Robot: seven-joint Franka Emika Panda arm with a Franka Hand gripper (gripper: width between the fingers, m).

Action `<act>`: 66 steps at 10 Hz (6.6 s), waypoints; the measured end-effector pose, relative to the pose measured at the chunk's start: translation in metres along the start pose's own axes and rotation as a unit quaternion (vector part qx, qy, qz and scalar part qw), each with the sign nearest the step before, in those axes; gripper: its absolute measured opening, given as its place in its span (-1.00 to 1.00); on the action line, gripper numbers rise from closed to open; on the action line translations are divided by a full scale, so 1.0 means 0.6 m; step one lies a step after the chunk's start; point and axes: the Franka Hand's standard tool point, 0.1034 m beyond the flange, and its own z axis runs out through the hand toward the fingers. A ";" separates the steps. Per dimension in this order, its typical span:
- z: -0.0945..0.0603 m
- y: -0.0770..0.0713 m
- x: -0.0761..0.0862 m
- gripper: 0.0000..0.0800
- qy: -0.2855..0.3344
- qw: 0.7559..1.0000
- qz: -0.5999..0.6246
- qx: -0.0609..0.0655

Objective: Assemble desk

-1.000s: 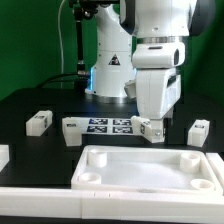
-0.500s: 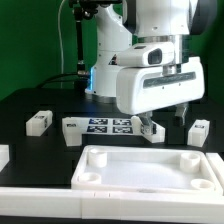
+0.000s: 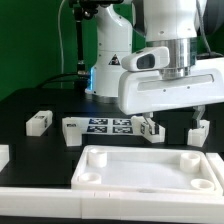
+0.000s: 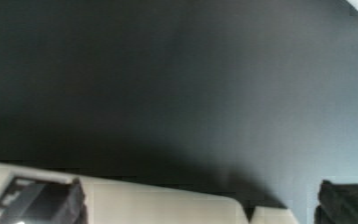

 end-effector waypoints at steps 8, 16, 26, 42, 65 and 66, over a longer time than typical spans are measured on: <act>0.018 -0.047 -0.032 0.62 -0.017 0.948 0.318 0.023; 0.021 -0.059 -0.049 0.62 -0.178 0.940 0.285 0.057; 0.041 -0.088 -0.073 0.62 -0.455 0.850 0.234 0.128; 0.060 -0.090 -0.090 -0.30 -0.532 0.806 0.208 0.152; -0.212 0.036 0.150 -0.30 0.026 0.997 0.039 0.055; -0.219 0.039 0.159 -0.30 0.064 0.996 0.040 0.044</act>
Offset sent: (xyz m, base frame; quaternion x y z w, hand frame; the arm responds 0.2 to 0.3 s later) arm -0.0261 -0.0023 -0.0085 0.0115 0.0078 0.2770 0.9608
